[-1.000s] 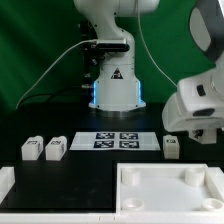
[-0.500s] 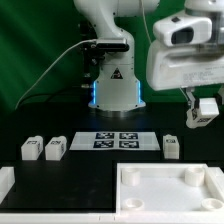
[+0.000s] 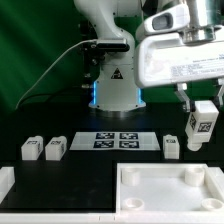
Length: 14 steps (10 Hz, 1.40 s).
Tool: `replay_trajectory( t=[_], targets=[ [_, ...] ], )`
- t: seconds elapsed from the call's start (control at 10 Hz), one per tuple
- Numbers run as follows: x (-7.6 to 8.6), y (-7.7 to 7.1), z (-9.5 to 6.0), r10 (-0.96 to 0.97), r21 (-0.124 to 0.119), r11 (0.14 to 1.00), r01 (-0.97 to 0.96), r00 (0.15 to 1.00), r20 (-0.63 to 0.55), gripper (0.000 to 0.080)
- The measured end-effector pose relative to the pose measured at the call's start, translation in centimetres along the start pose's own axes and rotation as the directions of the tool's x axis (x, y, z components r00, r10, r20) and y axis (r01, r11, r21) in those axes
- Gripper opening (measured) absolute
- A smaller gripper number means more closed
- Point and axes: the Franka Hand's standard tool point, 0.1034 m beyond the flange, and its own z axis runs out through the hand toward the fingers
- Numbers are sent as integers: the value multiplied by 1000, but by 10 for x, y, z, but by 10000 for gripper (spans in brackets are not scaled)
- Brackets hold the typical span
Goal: Assemble one leg
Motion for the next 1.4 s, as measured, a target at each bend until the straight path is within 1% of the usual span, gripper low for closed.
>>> replay_trajectory(
  t=[0.1,0.2,0.3,0.4,0.5,0.6,0.7,0.8,0.9,1.0,1.1,1.2,1.4],
  targets=[
    [19,-2,-8,0,-8,1000,-1,993,-116,294],
    [24,-20,-16,-5,-1,1000,5,984,-179,294],
    [26,-21,-22,-36,-21,999,31,955,-293,294],
    [4,-18,-2,-29,-18,1000,26,974,-226,295],
    [6,-20,-1,-29,-10,1000,28,984,-175,295],
    [12,-19,-6,-31,-13,1000,29,979,-203,295],
    [9,-13,3,-53,-21,999,50,980,-193,295],
    [11,7,20,-62,-34,998,57,980,-187,295],
    [24,17,32,-56,-38,998,49,979,-197,295],
    [30,19,40,-52,-36,998,46,978,-202,295],
    [29,20,46,-49,-35,998,43,979,-198,295],
    [27,19,51,-43,-32,999,38,980,-193,295],
    [16,11,64,-41,-22,999,37,984,-171,295]
  ],
)
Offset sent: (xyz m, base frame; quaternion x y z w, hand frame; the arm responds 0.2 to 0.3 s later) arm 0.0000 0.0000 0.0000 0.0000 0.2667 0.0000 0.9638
